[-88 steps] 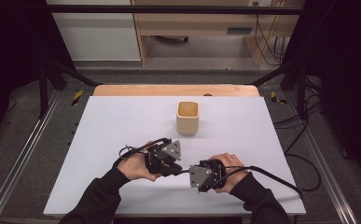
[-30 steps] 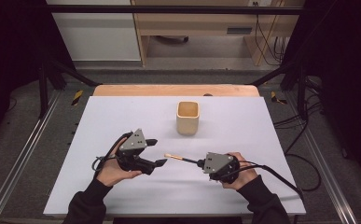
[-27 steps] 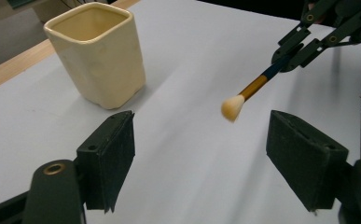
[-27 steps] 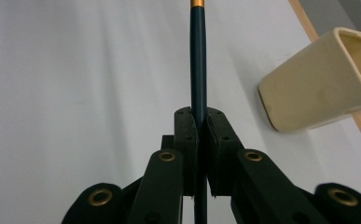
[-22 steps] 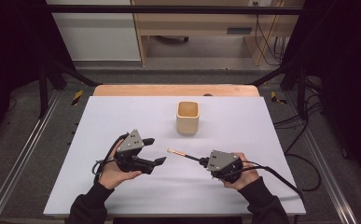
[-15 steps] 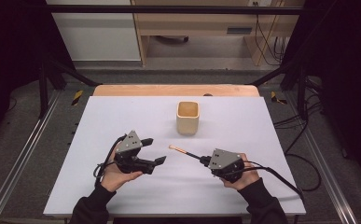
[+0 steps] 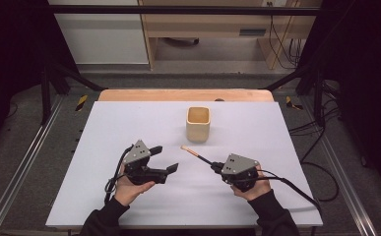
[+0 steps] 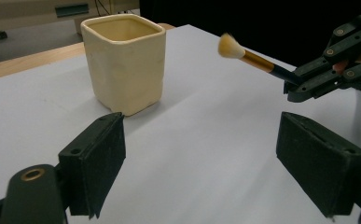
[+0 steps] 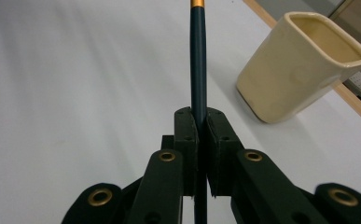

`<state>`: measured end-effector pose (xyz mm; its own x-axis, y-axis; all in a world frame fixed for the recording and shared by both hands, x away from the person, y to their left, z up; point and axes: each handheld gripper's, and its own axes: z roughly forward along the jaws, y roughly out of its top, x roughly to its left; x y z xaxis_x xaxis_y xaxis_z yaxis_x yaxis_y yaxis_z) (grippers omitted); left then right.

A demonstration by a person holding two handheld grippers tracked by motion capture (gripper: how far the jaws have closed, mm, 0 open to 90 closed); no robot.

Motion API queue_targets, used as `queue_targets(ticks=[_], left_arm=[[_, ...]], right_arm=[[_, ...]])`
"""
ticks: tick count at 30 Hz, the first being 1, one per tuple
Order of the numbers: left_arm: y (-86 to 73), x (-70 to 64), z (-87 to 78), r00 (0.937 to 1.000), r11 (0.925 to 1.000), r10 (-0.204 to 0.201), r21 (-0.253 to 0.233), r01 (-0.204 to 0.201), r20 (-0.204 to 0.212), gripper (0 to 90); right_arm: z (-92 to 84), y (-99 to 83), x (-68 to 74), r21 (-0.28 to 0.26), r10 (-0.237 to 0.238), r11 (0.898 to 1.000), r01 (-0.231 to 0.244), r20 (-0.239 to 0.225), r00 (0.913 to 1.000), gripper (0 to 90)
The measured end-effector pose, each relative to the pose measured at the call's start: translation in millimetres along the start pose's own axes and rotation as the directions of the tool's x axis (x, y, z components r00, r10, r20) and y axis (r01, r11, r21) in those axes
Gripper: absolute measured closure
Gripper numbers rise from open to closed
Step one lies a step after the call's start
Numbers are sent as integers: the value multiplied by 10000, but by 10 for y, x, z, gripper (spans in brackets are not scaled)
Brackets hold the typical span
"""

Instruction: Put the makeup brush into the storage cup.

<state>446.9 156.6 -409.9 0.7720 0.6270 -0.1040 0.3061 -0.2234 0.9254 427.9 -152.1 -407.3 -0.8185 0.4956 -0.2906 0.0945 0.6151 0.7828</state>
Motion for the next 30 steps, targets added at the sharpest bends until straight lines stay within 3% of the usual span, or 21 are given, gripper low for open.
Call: queue_targets(ticks=[9,16,30], left_arm=[[-73,-25,43,9966,9959,-782,-475,770,-249,154],[-107,-45,61,9897,9850,-1411,-1034,1379,-233,154],[-91,-147,115,9879,9760,-1548,-1536,1541,77,155]], right_arm=[[18,9,37,-621,565,9966,-545,293,9980,845],[61,4,70,-946,1020,9906,-992,250,9945,844],[171,-18,141,-1397,1528,9789,-1490,169,9881,845]])
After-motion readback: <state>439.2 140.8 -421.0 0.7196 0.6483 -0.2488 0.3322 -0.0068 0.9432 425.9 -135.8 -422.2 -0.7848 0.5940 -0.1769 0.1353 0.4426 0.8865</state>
